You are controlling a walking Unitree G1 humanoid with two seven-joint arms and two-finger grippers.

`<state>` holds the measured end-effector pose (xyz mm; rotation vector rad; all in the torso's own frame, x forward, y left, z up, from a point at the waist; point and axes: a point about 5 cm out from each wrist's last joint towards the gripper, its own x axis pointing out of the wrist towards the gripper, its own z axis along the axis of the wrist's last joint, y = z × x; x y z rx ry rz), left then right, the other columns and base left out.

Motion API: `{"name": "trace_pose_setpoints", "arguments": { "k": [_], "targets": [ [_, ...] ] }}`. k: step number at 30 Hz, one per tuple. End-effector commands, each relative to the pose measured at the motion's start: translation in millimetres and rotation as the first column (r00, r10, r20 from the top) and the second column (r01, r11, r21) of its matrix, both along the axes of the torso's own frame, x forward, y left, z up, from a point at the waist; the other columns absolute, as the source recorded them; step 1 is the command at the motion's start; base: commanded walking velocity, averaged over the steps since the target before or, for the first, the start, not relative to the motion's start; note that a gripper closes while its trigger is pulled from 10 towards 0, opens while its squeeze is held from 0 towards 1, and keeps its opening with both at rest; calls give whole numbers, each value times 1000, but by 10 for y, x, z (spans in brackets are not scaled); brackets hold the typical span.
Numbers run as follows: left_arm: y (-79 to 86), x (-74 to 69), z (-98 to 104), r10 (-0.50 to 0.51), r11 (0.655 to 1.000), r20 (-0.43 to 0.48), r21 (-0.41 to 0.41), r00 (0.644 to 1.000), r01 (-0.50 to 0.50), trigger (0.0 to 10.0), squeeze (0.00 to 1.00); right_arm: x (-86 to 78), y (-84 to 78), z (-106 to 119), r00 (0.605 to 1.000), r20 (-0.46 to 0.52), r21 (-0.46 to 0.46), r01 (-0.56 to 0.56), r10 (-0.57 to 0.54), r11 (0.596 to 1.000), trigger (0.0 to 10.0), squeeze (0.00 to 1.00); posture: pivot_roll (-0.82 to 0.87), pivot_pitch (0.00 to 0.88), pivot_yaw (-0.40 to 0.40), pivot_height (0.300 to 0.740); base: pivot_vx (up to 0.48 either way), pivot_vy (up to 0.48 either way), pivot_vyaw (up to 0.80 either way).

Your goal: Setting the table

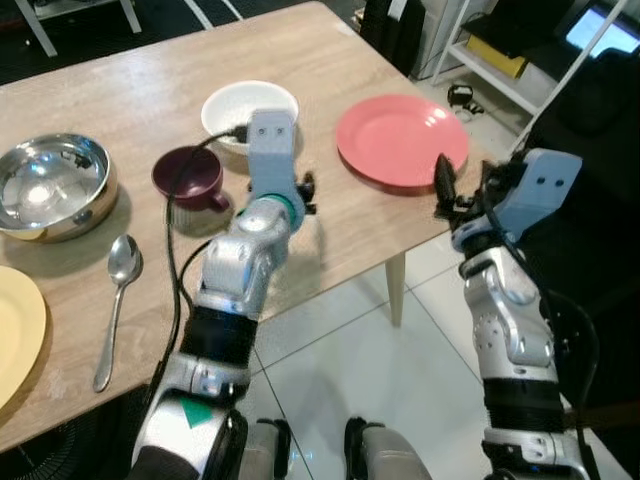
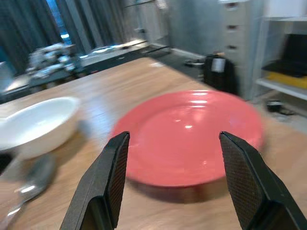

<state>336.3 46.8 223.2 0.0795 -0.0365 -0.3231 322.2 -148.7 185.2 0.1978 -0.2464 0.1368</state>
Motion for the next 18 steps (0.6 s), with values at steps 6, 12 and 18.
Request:
{"name": "trace_pose_setpoints", "arguments": {
  "k": [6, 12, 18],
  "targets": [
    [473, -2, 53, -24, 981, 104, 192, 994, 3, 10000, 0, -37, 234, -119, 992, -81, -26, -95, 93, 995, 10000, 0, 93, 101, 63, 740, 0, 0, 0],
    [1365, -160, 39, -65, 908, 58, 419, 996, 35, 10000, 0, -19, 932, -283, 918, -223, 27, -332, 329, 943, 10000, 0, 144, 114, 39, 740, 0, 0, 0],
    [1553, -206, 33, -40, 874, 62, 486, 997, 4, 10000, 0, -31, 1178, -316, 876, -248, 43, -417, 414, 908, 10000, 0, 158, 118, 31, 740, 0, 0, 0]
  ]
}}
